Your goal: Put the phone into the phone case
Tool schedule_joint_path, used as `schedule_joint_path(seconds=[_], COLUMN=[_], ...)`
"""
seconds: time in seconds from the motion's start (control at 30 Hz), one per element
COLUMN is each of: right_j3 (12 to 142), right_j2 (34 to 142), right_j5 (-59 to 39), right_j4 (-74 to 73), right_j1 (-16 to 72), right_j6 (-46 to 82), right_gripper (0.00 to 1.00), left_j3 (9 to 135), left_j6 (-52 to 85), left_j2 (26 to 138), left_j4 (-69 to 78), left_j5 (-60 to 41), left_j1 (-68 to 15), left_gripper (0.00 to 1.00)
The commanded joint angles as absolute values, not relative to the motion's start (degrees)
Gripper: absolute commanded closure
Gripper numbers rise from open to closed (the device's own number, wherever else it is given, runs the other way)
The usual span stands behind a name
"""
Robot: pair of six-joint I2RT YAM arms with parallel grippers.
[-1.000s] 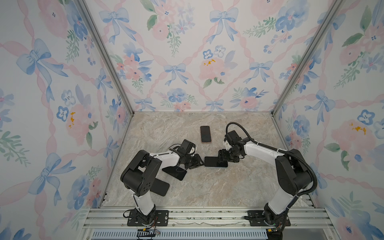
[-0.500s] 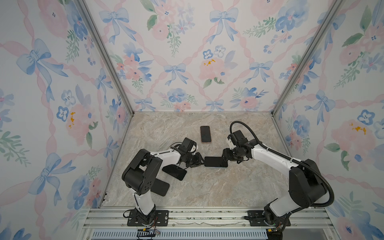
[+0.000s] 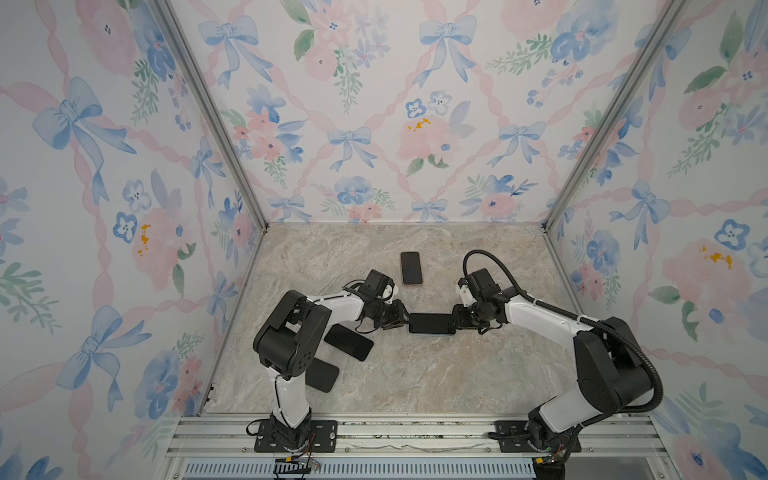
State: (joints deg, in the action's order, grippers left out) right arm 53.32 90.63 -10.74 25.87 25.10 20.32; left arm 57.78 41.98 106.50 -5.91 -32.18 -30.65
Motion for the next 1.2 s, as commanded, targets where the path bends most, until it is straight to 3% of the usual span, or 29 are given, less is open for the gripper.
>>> schedule_joint_path(seconds=[0.0, 1.17], right_j3=[52.50, 50.98], right_j2=[92.52, 96.78], right_j5=[-12.59, -18.72], right_j4=[24.14, 19.04], right_j1=[24.57, 25.27], right_j6=[20.20, 22.39], right_gripper=[0.63, 0.81], left_j3=[59.32, 59.68], left_j6=[40.18, 40.52], left_j2=[108.14, 110.87], left_j4=[-6.70, -5.61], left_j5=[-33.66, -34.54], left_j1=[-30.41, -31.56], left_gripper=[0.60, 0.66])
